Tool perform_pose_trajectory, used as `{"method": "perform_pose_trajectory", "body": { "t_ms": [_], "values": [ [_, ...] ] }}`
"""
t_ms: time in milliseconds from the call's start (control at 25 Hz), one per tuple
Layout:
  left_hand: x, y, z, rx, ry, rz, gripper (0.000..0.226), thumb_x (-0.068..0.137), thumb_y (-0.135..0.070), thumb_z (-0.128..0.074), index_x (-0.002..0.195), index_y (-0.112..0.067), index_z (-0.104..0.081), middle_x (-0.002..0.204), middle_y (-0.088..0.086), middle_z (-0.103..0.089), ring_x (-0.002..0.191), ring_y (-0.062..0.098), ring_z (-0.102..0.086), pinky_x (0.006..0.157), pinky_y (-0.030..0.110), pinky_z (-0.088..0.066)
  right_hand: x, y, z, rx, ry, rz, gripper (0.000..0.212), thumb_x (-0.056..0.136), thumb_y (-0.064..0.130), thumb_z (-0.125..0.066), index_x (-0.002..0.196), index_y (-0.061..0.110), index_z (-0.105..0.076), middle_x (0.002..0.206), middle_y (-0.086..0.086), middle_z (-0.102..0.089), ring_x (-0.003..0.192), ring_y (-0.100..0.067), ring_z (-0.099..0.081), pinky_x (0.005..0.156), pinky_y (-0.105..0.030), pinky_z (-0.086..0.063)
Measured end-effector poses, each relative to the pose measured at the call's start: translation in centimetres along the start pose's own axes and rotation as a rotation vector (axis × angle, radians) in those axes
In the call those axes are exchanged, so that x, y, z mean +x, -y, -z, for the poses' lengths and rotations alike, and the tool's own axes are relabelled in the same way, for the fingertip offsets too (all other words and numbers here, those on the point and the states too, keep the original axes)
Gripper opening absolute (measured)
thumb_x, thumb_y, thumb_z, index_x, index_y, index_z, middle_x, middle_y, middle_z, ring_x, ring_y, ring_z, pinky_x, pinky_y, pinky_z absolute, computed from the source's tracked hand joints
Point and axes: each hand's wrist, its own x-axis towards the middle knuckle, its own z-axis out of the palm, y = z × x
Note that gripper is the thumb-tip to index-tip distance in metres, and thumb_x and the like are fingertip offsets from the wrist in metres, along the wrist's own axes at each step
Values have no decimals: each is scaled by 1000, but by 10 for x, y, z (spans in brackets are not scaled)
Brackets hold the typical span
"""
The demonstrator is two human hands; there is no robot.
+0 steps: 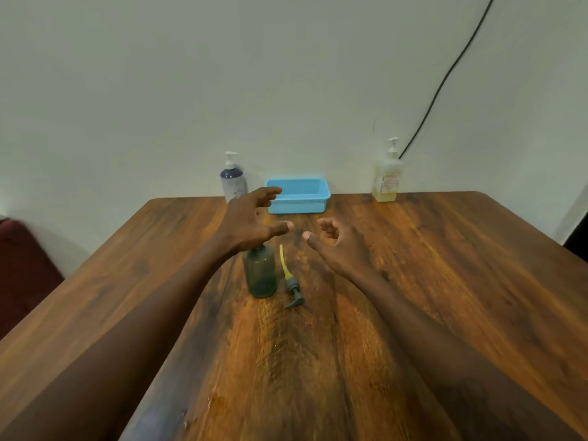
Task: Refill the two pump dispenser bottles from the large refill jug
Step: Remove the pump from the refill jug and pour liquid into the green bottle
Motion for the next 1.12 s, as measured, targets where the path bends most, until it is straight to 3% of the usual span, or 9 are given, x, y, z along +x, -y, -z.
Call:
{"method": "perform_pose_trajectory", "body": {
  "t_ms": [240, 400, 600, 720, 840, 1000, 1120],
  "values": [
    [92, -38, -48, 26, 58, -24, 81, 73, -46, -89, 143, -24, -54, 139, 0, -63, 112, 7, -60, 86, 19, -50, 49, -18, 52, 70, -197, -74, 65, 85, 53, -78, 138, 24, -55, 142, 2, -60, 128, -16, -58, 95, -26, -48],
    [154, -67, -95, 27, 115, 3, 79, 74, -41, -90, 142, -20, -56, 142, 3, -61, 123, 19, -63, 101, 30, -50, 98, -47, 85, 126, -317, -147, 61, 84, 49, -80, 134, 23, -57, 138, 0, -63, 124, -17, -61, 100, -32, -53],
    [227, -78, -169, 36, 164, 64, 75, 78, -45, -86, 142, -22, -55, 144, 5, -60, 127, 23, -60, 112, 42, -47, 166, -95, 110, 90, -407, -209, 63, 82, 47, -82, 132, 20, -56, 134, -3, -64, 120, -23, -62, 101, -40, -55],
    [266, -84, -203, -7, 145, 104, 79, 77, -49, -85, 144, -22, -52, 147, 5, -57, 132, 25, -55, 114, 43, -44, 204, -123, 120, 39, -466, -252, 65, 84, 50, -80, 133, 17, -53, 135, -6, -64, 121, -26, -62, 97, -37, -56],
    [300, -86, -236, -108, 142, 172, 80, 78, -40, -86, 146, -19, -49, 149, 7, -54, 134, 27, -53, 112, 42, -44, 238, -150, 125, 41, -514, -306, 69, 86, 51, -78, 137, 14, -51, 136, -8, -63, 120, -27, -63, 90, -30, -51],
    [336, -78, -271, -122, 156, 211, 77, 84, -39, -82, 148, -16, -47, 146, 9, -56, 131, 27, -56, 108, 37, -46, 270, -184, 122, 25, -510, -357, 79, 86, 49, -78, 148, 16, -44, 143, -8, -58, 127, -29, -57, 100, -38, -50],
    [352, -67, -284, -193, 134, 248, 74, 85, -39, -80, 147, -15, -47, 142, 9, -61, 127, 25, -60, 104, 35, -48, 285, -198, 113, -24, -483, -328, 77, 82, 52, -80, 142, 14, -50, 135, -9, -64, 119, -29, -62, 89, -36, -51]
  ]
}}
